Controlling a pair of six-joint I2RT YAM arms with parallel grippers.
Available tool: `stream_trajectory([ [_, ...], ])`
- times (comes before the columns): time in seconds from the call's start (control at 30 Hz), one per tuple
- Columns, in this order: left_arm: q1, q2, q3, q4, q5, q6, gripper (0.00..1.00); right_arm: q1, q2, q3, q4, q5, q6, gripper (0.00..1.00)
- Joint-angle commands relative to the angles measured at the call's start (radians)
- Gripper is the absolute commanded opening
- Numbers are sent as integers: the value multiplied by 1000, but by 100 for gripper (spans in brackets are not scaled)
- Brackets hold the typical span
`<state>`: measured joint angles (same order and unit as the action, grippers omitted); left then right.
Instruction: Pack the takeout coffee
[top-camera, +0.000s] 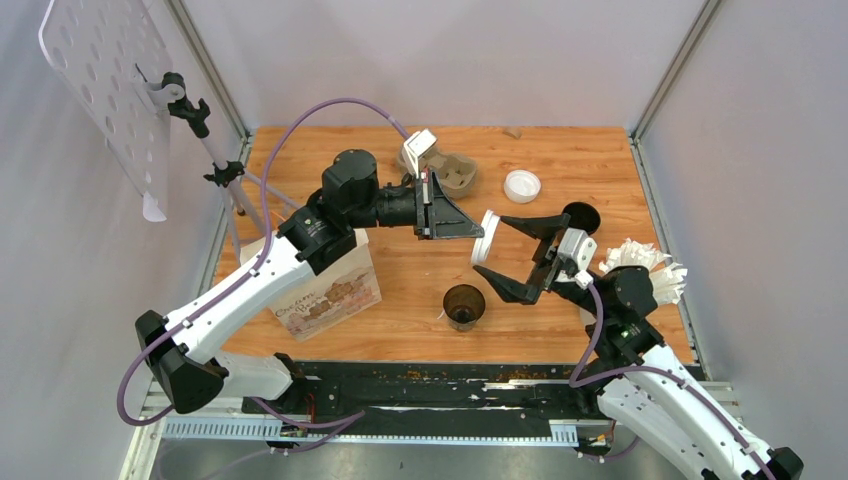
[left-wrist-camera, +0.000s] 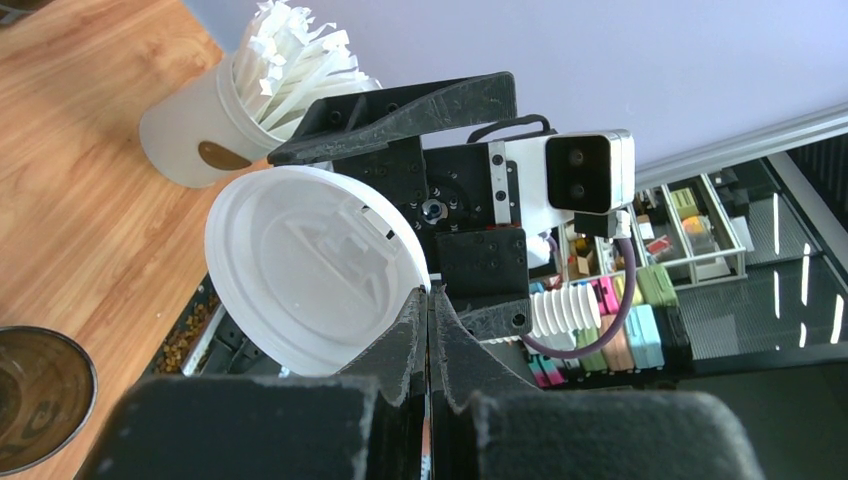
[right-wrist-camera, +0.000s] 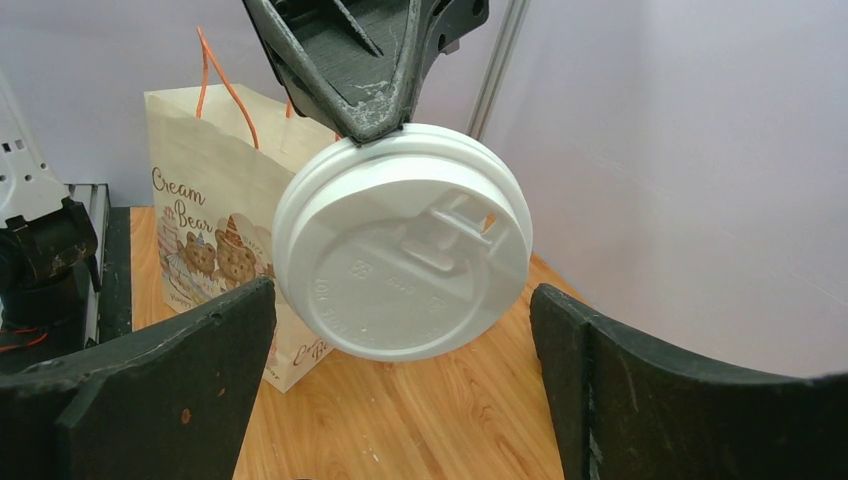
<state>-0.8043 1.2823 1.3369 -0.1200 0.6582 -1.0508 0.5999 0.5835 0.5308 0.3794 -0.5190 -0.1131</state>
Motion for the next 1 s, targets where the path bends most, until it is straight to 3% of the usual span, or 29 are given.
stream_trajectory([
  [0.0, -1, -34, 1, 28, 32, -1, 0, 8, 8, 44, 26, 5, -21, 97],
  [0.2, -1, -34, 8, -17, 49, 35, 0, 8, 23, 50, 12, -24, -26, 89],
  [0.4, -1, -24, 34, -62, 59, 67, 0, 8, 11, 46, 5, -29, -29, 91],
  [0.7, -1, -23, 37, -85, 38, 91, 0, 9, -8, 44, -31, -37, -26, 78],
  [0.97, -1, -20, 39, -83, 39, 86, 0, 8, -14, 31, -27, -39, -3, 75],
])
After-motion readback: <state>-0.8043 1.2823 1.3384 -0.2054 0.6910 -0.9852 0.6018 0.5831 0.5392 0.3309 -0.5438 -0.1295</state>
